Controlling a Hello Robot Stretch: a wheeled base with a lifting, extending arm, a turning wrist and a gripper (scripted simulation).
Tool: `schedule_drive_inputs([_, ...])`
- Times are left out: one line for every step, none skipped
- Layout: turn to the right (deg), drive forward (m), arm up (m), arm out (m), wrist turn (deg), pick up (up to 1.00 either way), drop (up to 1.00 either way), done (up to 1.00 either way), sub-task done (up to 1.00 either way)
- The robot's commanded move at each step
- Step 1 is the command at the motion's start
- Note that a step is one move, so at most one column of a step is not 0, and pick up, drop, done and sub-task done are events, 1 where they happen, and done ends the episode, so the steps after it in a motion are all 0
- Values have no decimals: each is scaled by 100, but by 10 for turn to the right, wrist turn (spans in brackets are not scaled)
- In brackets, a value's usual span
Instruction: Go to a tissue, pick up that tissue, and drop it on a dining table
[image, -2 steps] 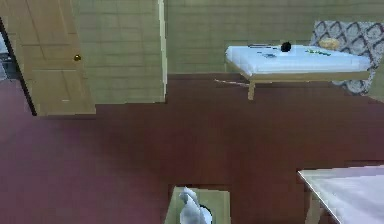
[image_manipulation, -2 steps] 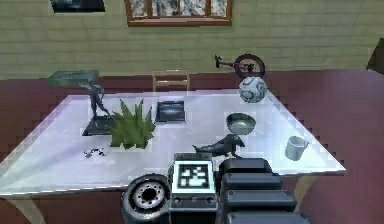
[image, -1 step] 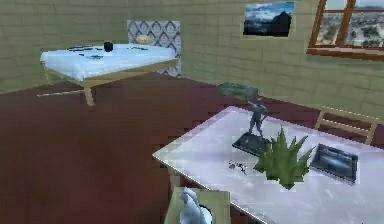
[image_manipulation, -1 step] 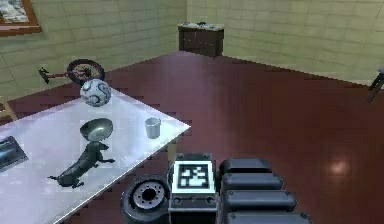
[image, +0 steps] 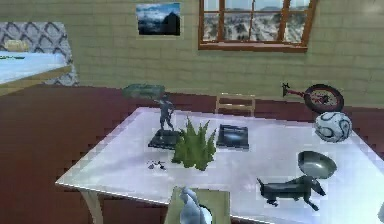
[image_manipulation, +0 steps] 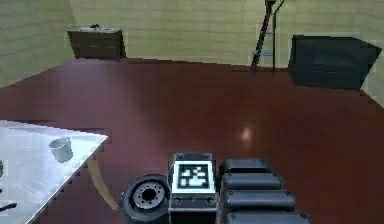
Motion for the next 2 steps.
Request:
schedule_drive_inputs([-450,0,0,0,0,0,0,0,0])
schedule_drive_inputs([-120,0,0,0,0,0,0,0,0])
